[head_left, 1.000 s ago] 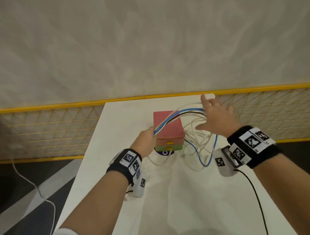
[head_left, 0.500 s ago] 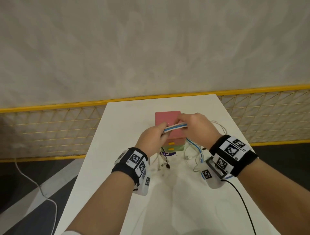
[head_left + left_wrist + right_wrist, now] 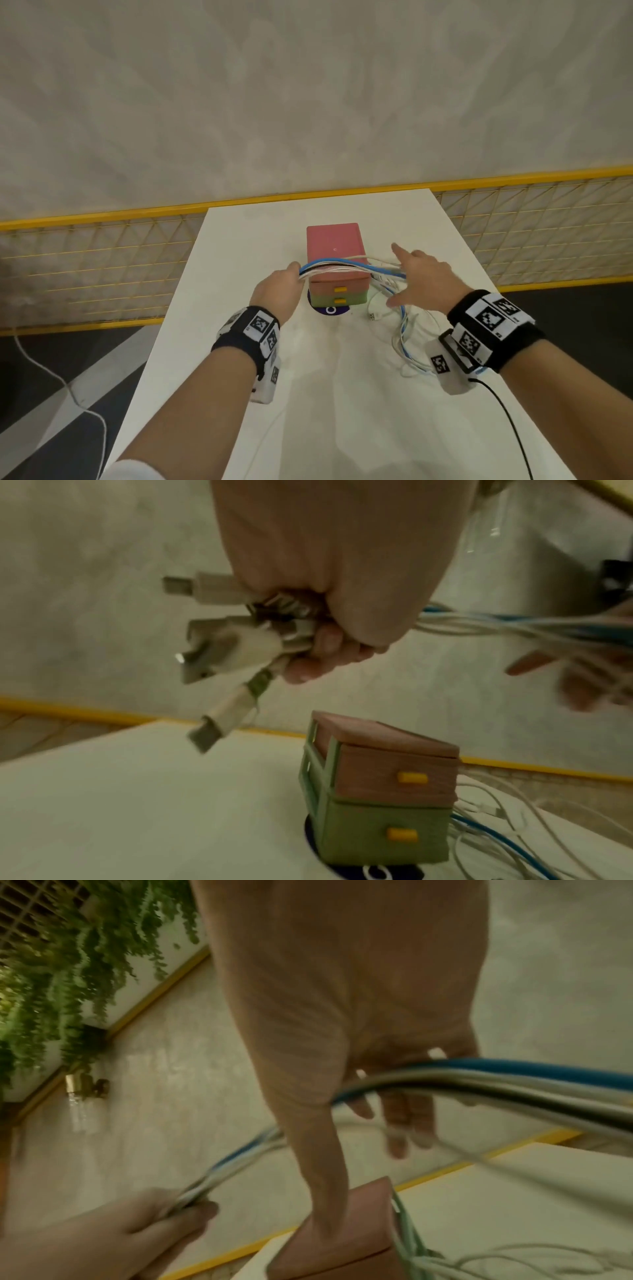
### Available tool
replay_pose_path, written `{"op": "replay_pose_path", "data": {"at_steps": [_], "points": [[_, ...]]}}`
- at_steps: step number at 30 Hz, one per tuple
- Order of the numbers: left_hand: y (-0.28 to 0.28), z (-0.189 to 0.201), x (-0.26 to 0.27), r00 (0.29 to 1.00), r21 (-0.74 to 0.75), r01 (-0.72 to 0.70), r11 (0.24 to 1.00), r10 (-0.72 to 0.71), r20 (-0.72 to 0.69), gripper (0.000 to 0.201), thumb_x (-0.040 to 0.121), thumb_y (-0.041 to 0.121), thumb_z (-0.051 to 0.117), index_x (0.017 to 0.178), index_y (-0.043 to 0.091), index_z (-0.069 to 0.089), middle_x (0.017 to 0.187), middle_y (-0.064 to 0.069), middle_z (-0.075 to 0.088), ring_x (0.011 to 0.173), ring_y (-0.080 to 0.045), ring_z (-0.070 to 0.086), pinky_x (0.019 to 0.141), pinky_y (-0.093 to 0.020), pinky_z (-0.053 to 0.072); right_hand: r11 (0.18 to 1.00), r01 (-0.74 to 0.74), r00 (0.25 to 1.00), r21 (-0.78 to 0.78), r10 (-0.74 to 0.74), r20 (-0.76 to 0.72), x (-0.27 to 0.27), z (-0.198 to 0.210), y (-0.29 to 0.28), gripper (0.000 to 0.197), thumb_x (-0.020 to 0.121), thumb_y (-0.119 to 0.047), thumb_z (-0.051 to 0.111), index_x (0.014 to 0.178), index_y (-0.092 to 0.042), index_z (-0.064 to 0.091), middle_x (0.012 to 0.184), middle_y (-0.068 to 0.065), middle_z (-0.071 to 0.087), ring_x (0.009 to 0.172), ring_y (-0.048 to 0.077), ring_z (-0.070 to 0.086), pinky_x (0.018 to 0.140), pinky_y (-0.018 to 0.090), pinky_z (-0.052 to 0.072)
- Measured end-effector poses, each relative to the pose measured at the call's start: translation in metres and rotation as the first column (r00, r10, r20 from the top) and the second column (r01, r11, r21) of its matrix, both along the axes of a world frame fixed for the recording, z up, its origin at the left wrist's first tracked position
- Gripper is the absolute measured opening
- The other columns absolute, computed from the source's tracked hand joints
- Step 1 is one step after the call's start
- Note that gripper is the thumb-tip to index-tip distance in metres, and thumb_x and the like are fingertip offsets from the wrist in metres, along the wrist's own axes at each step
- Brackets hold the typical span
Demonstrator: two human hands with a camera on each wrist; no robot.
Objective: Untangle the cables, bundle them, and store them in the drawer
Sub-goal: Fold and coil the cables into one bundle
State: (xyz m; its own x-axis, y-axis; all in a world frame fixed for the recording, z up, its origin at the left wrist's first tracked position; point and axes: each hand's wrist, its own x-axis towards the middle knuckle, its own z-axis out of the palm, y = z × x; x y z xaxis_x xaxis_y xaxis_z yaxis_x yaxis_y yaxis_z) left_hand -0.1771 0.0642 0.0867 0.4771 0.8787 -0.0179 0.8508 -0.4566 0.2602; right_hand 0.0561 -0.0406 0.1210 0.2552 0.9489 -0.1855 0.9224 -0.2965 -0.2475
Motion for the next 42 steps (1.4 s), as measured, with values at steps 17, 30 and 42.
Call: {"op": "replay_pose_path", "data": {"at_steps": [17,30,42], "points": [[-0.028,0.056,0.025,0.935,0.029,0.352,0.936,-0.35,-0.066,0.023,0.096,0.03,0.056,0.113,0.015,0.059,0.098,-0.01,0.067,0.085,-0.029,0.063,0.069,-0.036,0.05,0.914,-0.243,0.97,0.326,0.22,0.105,-0.054,0.0,0.022,0.016,0.084,-0.026,0.061,0.098,-0.019,0.065,0.09,0.002,0.066,0.083,0.024,0.061,0.075,0.036,0.047],[-0.054,0.095,0.031,0.657,0.013,0.341,0.94,-0.248,0.712,0.032,0.104,0.027,0.04,0.092,0.023,0.069,0.092,0.011,0.063,0.102,-0.012,0.05,0.089,-0.015,0.037,0.907,0.101,0.752,0.409,0.2,-0.628,-0.082,0.026,0.009,0.005,0.082,-0.024,0.057,0.086,-0.027,0.056,0.073,0.002,0.068,0.069,0.02,0.063,0.064,0.035,0.049],[-0.049,0.103,0.031,0.672,-0.058,0.342,0.938,-0.201,0.712,0.04,0.102,0.047,0.027,0.083,0.036,0.061,0.104,-0.008,0.062,0.093,-0.016,0.062,0.087,-0.034,0.048,0.916,0.158,0.628,0.369,0.195,-0.753,-0.086,0.03,0.001,0.011,0.082,-0.028,0.066,0.074,-0.021,0.068,0.062,-0.008,0.07,0.056,0.007,0.061,0.057,0.027,0.044]]}}
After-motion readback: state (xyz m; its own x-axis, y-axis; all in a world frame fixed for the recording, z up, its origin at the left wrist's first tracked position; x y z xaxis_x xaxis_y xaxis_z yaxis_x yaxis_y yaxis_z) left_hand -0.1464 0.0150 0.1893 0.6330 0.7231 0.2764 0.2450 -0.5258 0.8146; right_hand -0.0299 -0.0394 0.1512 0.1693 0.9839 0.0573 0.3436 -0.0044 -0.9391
